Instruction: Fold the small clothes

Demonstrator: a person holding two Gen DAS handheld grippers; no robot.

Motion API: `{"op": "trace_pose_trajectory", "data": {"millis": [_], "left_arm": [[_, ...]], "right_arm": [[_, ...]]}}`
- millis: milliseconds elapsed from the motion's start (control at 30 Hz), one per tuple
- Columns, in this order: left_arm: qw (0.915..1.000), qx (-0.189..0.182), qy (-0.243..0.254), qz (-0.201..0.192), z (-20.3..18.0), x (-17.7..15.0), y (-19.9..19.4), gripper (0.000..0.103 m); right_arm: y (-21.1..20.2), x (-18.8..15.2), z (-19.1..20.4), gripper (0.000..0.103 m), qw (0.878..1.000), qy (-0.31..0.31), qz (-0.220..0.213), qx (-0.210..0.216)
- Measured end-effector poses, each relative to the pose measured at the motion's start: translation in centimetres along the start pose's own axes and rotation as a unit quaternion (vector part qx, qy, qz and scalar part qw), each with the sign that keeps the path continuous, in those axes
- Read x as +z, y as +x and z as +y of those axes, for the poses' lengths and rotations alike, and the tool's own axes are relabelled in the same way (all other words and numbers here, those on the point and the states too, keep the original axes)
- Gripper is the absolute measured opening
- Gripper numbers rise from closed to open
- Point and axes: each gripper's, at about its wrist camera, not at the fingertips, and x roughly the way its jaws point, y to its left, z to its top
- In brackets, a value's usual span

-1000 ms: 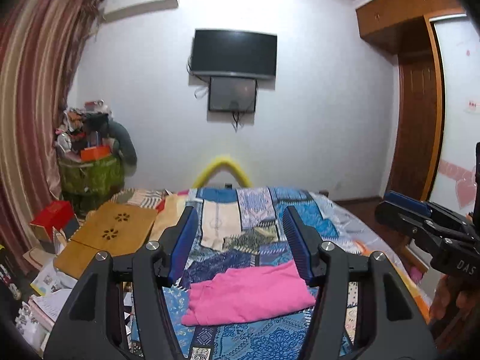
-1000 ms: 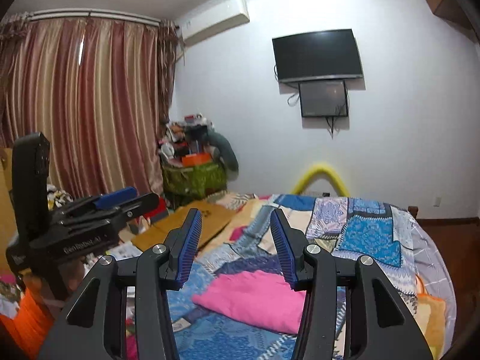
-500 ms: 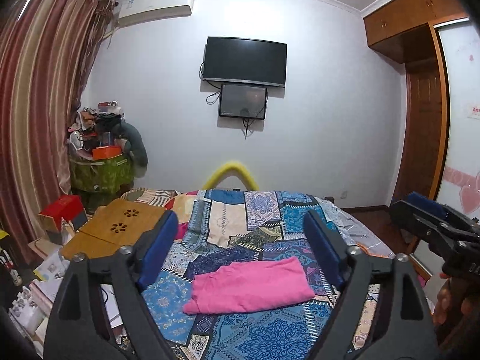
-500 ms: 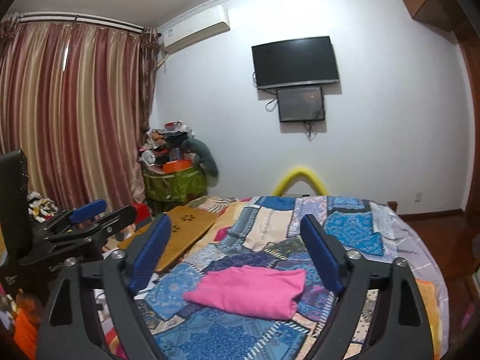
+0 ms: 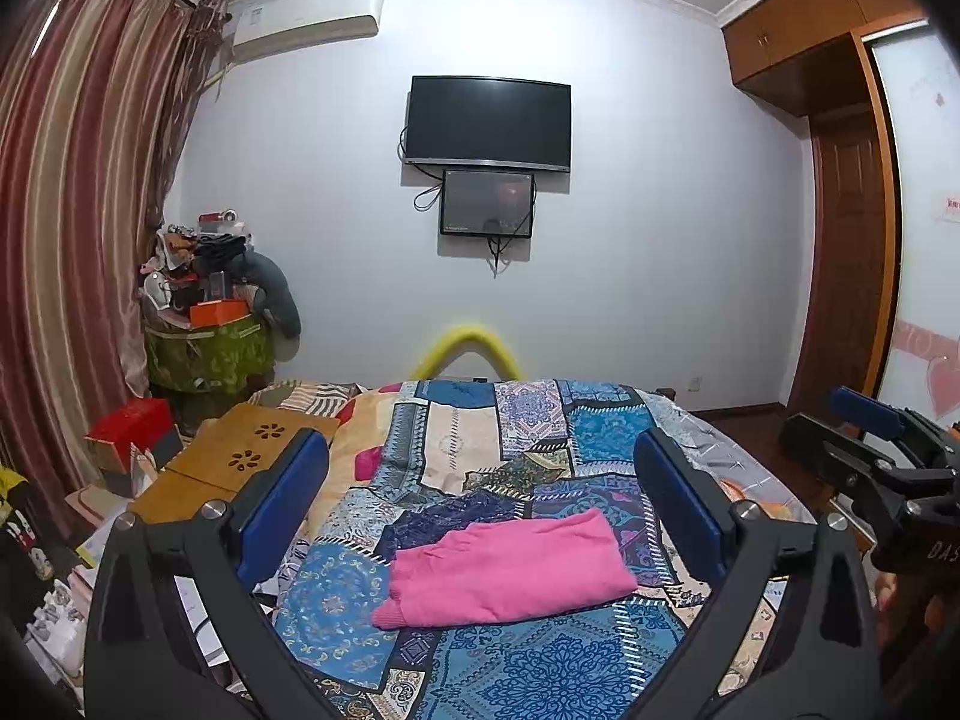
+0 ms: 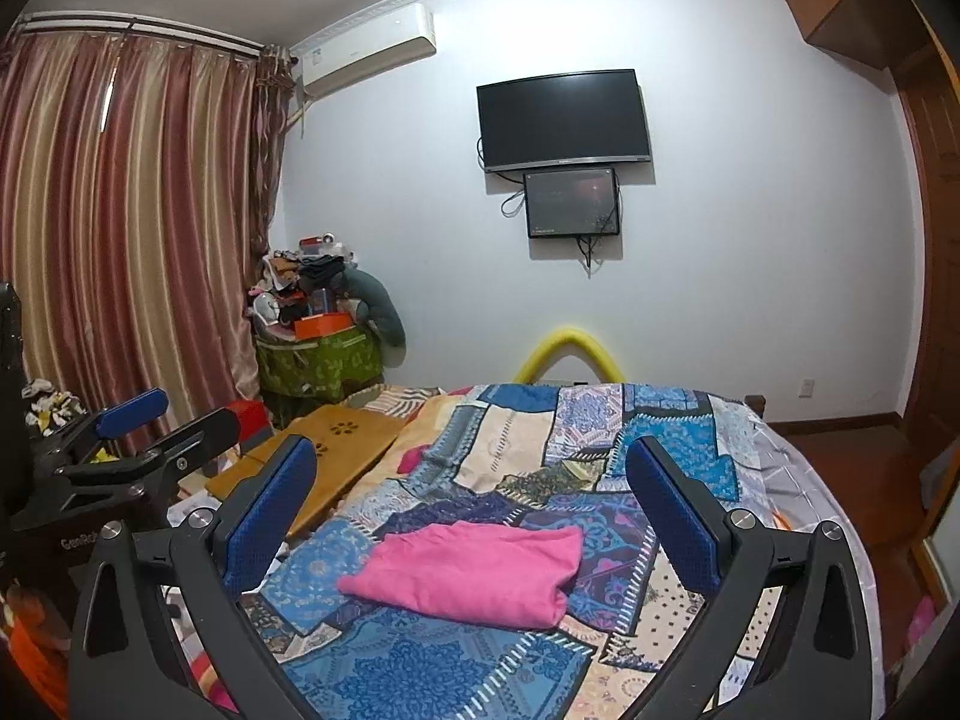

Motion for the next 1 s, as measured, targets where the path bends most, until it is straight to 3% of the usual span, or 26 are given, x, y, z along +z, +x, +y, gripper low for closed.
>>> {"op": "trace_pose_trajectory", "data": {"millis": [1000], "left_arm": [[1.0,-0.006,0.002,0.006,-0.03,-0.35,0.35,0.103]], "right_arm": [[-0.51,0.2,-0.14,0.103,1.0,0.001,0.006,-0.008]]}}
